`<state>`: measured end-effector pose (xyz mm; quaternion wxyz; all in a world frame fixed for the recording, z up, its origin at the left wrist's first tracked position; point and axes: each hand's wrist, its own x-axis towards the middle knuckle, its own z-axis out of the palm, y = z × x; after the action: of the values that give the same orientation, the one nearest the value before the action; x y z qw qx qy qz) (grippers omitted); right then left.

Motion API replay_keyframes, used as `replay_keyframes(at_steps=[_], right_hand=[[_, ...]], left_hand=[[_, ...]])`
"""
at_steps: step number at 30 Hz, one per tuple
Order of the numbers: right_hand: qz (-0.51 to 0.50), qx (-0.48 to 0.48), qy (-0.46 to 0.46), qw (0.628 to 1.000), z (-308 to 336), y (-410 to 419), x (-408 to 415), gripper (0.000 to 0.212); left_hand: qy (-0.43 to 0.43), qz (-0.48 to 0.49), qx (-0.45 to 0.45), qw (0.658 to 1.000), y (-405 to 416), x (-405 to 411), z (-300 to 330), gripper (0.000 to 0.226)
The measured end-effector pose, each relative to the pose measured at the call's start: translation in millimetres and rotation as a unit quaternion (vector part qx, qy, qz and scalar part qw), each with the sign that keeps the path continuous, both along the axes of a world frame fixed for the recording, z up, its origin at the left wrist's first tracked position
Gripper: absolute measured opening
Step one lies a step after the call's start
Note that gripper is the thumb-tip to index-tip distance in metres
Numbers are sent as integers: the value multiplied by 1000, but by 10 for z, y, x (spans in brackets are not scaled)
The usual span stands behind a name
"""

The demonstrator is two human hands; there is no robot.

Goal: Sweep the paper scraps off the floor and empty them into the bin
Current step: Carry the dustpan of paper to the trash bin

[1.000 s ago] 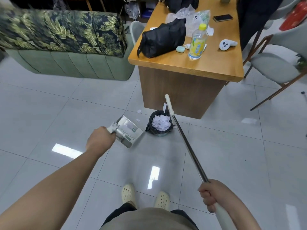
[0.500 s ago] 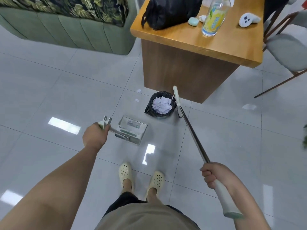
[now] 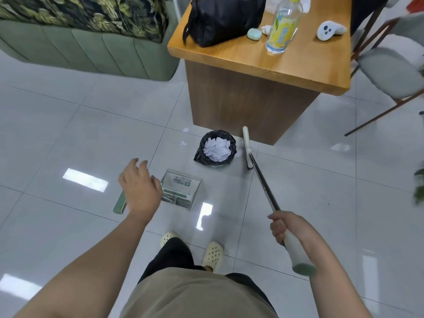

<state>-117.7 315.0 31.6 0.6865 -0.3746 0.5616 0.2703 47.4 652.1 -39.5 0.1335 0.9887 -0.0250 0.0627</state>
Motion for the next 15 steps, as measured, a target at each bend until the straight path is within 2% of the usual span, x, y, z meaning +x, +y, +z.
replay_keyframes(at_steps=[3,5,8,11,15], right_hand=[[3,-10,-26,1000,-45,-197,298,10],[12,-14,-33,999,-129,-343,573,7],[39,-47,-22,998,-322,-562,977,7],[19,-22,-1,1000,-522,-789,1255,2],[2,24,52,998,-790,-1202,1534,10]], left_hand=[[27,-137,18,990,-440,24,-107,42],[95,-162,30,982,-703,108,-246,40],[216,-127,42,967,-1008,333,-525,36],[319,-72,14,945,-1244,643,-915,40],[474,2,-32,880,-1514,1086,-1602,44]])
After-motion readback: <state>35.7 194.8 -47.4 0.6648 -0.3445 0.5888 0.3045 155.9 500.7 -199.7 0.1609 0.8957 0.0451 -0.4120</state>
